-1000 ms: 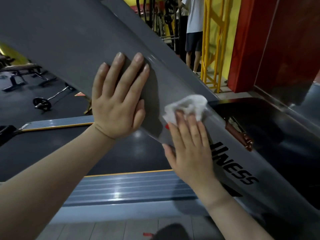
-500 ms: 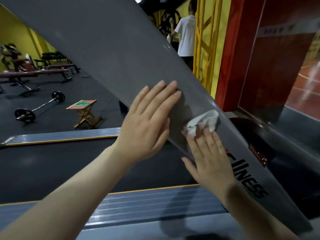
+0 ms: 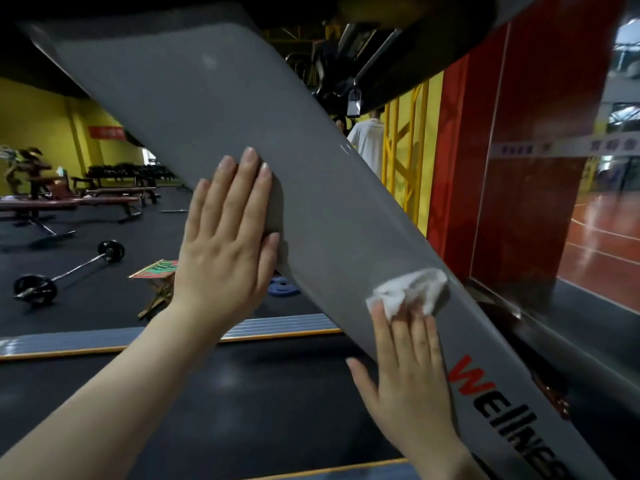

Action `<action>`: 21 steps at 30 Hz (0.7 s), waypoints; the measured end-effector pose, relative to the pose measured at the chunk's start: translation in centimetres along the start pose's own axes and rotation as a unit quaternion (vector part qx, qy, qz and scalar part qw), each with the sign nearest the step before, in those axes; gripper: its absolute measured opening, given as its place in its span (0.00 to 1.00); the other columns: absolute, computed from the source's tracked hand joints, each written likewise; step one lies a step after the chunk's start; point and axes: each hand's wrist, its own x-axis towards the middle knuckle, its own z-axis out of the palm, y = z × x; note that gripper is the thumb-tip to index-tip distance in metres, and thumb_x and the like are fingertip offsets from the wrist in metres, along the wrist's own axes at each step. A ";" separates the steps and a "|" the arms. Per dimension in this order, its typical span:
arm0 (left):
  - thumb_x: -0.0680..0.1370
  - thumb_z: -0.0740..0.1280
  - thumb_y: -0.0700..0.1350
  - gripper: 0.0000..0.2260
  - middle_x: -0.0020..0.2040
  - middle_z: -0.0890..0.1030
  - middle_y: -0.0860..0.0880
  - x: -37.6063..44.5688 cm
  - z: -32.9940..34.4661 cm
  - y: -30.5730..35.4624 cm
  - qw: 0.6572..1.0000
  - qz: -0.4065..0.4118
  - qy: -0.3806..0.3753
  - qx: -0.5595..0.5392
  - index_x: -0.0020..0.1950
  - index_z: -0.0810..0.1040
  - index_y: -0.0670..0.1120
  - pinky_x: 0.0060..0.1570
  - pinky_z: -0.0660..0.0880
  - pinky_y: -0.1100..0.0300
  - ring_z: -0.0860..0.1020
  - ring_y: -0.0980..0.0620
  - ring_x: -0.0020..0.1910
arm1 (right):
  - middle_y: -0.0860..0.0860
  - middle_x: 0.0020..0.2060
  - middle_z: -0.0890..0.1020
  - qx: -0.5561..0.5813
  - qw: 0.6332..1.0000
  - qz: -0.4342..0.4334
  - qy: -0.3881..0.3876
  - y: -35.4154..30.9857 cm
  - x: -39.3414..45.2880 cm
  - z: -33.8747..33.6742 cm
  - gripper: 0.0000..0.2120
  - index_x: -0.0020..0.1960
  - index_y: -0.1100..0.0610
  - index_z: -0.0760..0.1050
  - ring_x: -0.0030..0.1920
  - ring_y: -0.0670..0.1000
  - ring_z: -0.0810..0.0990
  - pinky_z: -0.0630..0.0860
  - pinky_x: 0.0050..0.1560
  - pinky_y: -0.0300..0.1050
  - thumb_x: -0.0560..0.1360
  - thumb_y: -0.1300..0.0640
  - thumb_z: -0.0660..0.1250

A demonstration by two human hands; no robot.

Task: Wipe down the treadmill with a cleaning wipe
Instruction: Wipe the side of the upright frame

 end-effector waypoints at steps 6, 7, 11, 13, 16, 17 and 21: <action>0.83 0.54 0.48 0.26 0.79 0.55 0.41 -0.2 0.0 -0.6 1.000 0.024 0.009 -0.017 0.79 0.56 0.39 0.77 0.49 0.47 0.52 0.43 0.79 | 0.54 0.79 0.53 0.026 0.996 -0.080 0.024 -1.4 5.8 -2.2 0.35 0.79 0.57 0.53 0.79 0.57 0.51 0.49 0.78 0.55 0.79 0.41 0.57; 0.82 0.55 0.47 0.26 0.79 0.57 0.41 -0.2 -0.2 -0.7 0.999 0.033 0.011 -0.025 0.78 0.58 0.39 0.77 0.50 0.47 0.54 0.43 0.79 | 0.54 0.78 0.53 0.033 0.995 -0.082 0.044 -1.8 8.2 -2.7 0.34 0.79 0.58 0.53 0.79 0.57 0.51 0.49 0.78 0.56 0.80 0.41 0.56; 0.80 0.58 0.46 0.28 0.79 0.58 0.40 -0.2 -1.8 -2.3 0.999 0.000 0.001 -0.038 0.78 0.59 0.38 0.77 0.53 0.47 0.54 0.43 0.79 | 0.56 0.79 0.52 0.026 0.997 -0.033 0.059 -3.2 12.2 -3.7 0.35 0.80 0.58 0.50 0.79 0.58 0.49 0.49 0.77 0.58 0.80 0.42 0.55; 0.80 0.58 0.48 0.29 0.79 0.56 0.40 0.0 -2.6 -4.0 0.999 -0.045 -0.007 -0.028 0.78 0.58 0.37 0.77 0.52 0.45 0.53 0.42 0.79 | 0.57 0.79 0.52 0.019 0.999 -0.030 0.034 -3.3 10.0 -2.8 0.36 0.80 0.58 0.49 0.79 0.59 0.50 0.49 0.77 0.58 0.80 0.41 0.55; 0.81 0.56 0.56 0.33 0.80 0.50 0.40 0.7 -3.7 -6.8 0.997 -0.068 -0.034 0.009 0.79 0.52 0.36 0.78 0.48 0.49 0.49 0.43 0.80 | 0.55 0.79 0.53 -0.021 0.996 -0.084 0.006 -2.3 4.9 -1.1 0.34 0.80 0.56 0.50 0.78 0.59 0.52 0.50 0.77 0.56 0.81 0.40 0.51; 0.81 0.54 0.58 0.35 0.80 0.48 0.42 0.9 -4.0 -7.6 0.996 -0.078 -0.039 0.016 0.80 0.50 0.37 0.78 0.46 0.52 0.48 0.45 0.80 | 0.54 0.79 0.52 -0.026 0.995 -0.098 0.003 -2.0 4.0 -0.8 0.32 0.80 0.55 0.50 0.79 0.58 0.51 0.49 0.78 0.55 0.81 0.40 0.50; 0.81 0.52 0.55 0.32 0.81 0.47 0.45 0.8 -5.3 -8.6 0.994 -0.079 -0.075 0.013 0.81 0.48 0.42 0.78 0.45 0.54 0.47 0.50 0.80 | 0.54 0.78 0.55 -0.002 0.993 -0.119 0.015 -3.7 7.9 -3.4 0.31 0.79 0.57 0.54 0.79 0.56 0.49 0.47 0.78 0.53 0.82 0.41 0.49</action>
